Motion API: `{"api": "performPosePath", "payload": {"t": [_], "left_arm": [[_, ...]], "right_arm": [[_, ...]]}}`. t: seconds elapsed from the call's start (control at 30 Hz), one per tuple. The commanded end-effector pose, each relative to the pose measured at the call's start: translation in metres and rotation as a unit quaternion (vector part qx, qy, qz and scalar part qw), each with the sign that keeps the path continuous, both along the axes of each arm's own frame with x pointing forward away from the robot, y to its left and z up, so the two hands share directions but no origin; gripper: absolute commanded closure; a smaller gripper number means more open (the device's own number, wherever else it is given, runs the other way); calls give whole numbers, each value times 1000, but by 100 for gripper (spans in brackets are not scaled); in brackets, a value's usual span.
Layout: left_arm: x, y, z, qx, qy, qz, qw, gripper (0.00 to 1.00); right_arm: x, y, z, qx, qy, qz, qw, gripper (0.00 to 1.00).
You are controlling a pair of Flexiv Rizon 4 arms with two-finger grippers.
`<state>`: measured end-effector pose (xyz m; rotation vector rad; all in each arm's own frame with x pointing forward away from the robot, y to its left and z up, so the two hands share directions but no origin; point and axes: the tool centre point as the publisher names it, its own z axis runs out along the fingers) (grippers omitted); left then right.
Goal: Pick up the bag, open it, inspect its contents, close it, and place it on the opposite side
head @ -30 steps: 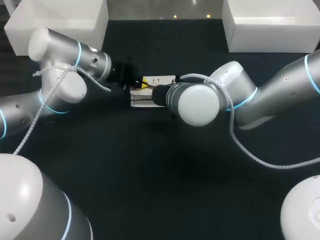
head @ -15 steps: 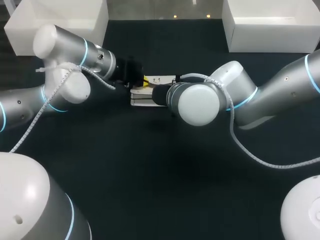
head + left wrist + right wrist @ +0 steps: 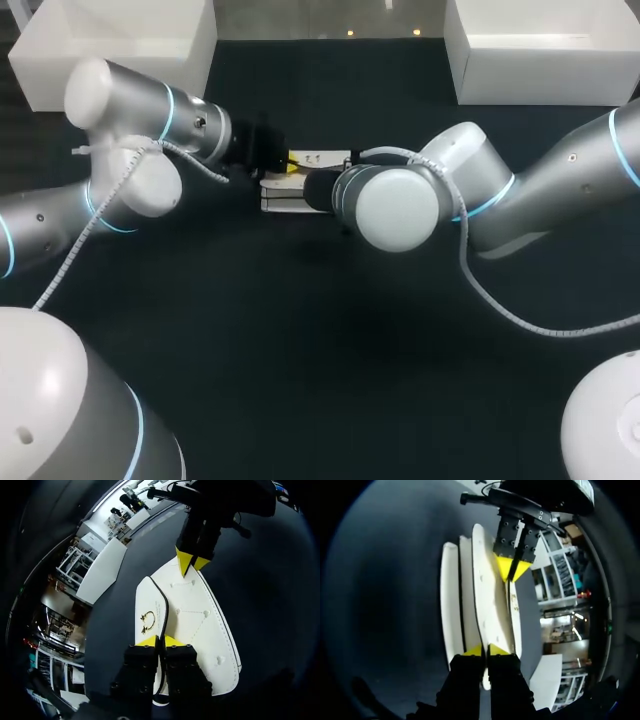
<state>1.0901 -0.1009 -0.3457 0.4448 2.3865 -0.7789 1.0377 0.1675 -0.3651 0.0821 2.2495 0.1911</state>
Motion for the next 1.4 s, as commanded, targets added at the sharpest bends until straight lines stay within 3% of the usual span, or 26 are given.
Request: {"api": "performPosePath", "payload": {"t": [0.03,0.73,0.8,0.87,1.0,1.4], "left_arm": [[5,0,-12,8,-9,10,1000,100],[5,2,-9,-19,5,-3,1000,100],[3,2,-6,-22,2,-5,1000,61],[1,1,-2,-24,-2,-8,1000,30],[-3,2,5,-31,-7,-11,999,5],[-12,11,27,-53,-11,-21,998,0]], "right_arm": [[-1,-2,-4,8,-22,5,1000,100],[-1,-2,-4,8,-22,5,1000,100],[-1,-2,-4,8,-22,5,1000,100],[-1,-2,-4,8,-22,5,1000,100],[-1,-2,-4,8,-22,5,1000,100],[-16,-1,-6,13,-54,19,998,99]]}}
